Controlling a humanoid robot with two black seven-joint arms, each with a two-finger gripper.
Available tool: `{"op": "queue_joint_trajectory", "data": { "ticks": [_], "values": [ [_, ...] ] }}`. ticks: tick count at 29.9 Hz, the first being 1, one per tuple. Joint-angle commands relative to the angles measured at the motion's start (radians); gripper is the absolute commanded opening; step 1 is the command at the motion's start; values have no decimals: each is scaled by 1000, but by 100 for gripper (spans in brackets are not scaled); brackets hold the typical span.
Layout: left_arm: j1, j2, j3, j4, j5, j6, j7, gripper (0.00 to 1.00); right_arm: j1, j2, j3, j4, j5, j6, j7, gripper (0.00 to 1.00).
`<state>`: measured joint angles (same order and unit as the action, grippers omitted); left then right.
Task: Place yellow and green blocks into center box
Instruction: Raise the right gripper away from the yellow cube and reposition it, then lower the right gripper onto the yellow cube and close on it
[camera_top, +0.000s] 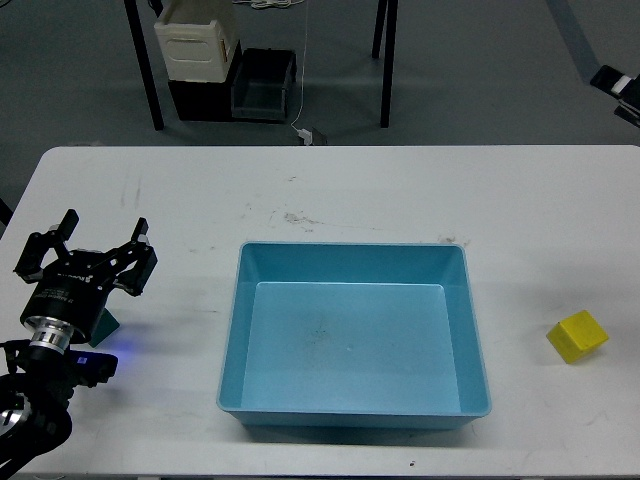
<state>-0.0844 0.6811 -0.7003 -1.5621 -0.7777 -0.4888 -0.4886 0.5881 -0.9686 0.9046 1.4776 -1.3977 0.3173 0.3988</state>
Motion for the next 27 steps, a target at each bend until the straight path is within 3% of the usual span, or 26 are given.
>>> {"op": "queue_joint_trajectory", "data": {
  "ticks": [1, 9, 14, 27],
  "values": [
    [0, 2, -1, 10, -2, 0, 0, 100, 136, -106, -194, 10, -26, 51, 90, 100],
    [2, -11, -1, 24, 0, 0, 0, 100, 168, -280, -354, 64, -139, 138, 90, 100],
    [2, -20, 1, 37, 0, 0, 0, 100, 160, -298, -458, 59, -334, 143, 90, 100],
    [2, -37, 1, 62, 0, 0, 0, 100, 173, -291, -624, -13, -440, 166, 90, 100]
  ]
}}
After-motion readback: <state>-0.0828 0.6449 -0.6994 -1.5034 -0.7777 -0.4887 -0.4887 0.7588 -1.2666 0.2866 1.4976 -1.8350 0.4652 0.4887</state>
